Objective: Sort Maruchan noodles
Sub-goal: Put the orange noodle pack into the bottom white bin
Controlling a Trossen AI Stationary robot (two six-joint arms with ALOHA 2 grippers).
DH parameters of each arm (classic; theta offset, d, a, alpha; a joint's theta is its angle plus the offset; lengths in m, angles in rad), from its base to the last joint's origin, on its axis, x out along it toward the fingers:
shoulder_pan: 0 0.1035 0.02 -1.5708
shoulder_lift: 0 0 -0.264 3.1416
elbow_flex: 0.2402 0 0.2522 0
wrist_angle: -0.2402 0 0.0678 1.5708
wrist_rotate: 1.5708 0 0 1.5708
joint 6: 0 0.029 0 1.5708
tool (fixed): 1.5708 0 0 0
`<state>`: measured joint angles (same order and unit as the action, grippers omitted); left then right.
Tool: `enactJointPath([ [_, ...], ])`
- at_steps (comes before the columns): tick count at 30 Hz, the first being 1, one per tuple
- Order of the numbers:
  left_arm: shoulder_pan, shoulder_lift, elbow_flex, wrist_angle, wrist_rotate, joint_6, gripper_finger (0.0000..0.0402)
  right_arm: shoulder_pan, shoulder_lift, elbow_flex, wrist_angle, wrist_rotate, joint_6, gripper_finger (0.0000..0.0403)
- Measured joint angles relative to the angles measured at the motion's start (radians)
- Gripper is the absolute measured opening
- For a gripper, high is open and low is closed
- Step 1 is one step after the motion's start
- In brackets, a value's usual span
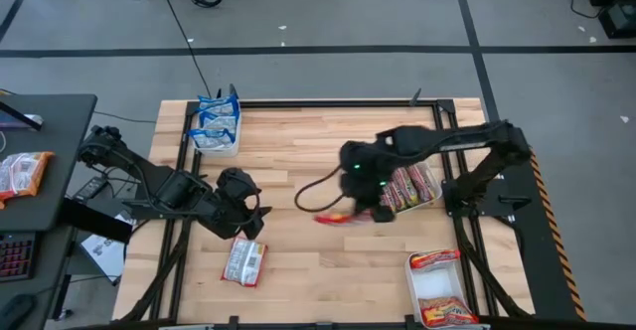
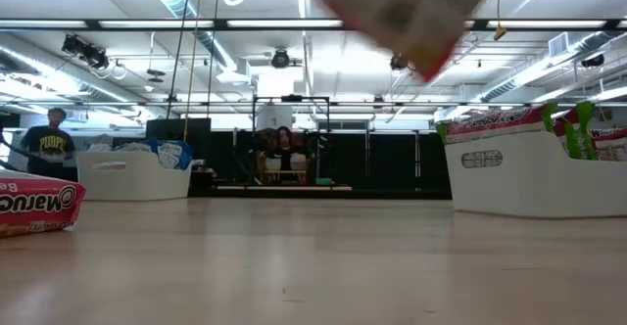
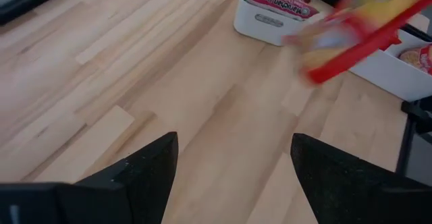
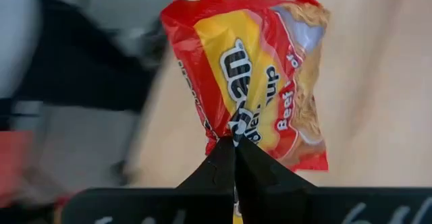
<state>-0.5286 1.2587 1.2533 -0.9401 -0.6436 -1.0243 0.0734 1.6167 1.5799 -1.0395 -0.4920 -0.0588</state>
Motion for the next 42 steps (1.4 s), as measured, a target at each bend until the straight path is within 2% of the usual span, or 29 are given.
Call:
enactJointPath([
  [3, 0.009, 0.0, 0.0, 0.0, -0.003, 0.015, 0.029, 0.033, -0.051, 0.004, -0.162, -0.092, 0.104, 0.0004],
  [9, 0.033, 0.0, 0.0, 0.0, -0.003, 0.026, 0.029, 0.21, -0.109, -0.02, -0.467, -0.12, 0.268, 0.0004],
  [12, 0.044, 0.0, 0.0, 0.016, 0.004, 0.054, 0.029, 0.324, -0.137, -0.069, -0.486, -0.186, 0.385, 0.0004],
  [15, 0.049, 0.0, 0.0, 0.098, 0.019, 0.138, 0.029, 0.432, -0.162, -0.135, -0.469, -0.246, 0.482, 0.0004],
  [20, 0.049, 0.0, 0.0, 0.352, 0.031, 0.375, 0.029, 0.556, -0.183, -0.279, -0.39, -0.274, 0.603, 0.0004],
  [23, 0.049, 0.0, 0.0, 0.479, 0.046, 0.494, 0.029, 0.59, -0.186, -0.366, -0.255, -0.285, 0.683, 0.0004],
  [26, 0.05, -0.005, 0.0, 0.517, 0.048, 0.544, 0.029, 0.614, -0.186, -0.428, -0.085, -0.295, 0.754, 0.0004],
  [28, 0.05, -0.017, 0.001, 0.502, 0.059, 0.537, 0.029, 0.627, -0.186, -0.462, 0.024, -0.301, 0.797, 0.0004],
  [32, 0.044, -0.024, 0.059, 0.364, 0.074, 0.488, 0.029, 0.649, -0.186, -0.513, 0.17, -0.287, 0.876, 0.0004],
  [37, 0.026, -0.024, 0.15, 0.184, 0.07, 0.487, 0.029, 0.667, -0.184, -0.587, 0.271, -0.18, 0.944, 0.0005],
  [42, 0.019, -0.024, 0.171, 0.097, 0.088, 0.448, 0.029, 0.694, -0.183, -0.659, 0.37, -0.187, 1.041, 0.0005],
])
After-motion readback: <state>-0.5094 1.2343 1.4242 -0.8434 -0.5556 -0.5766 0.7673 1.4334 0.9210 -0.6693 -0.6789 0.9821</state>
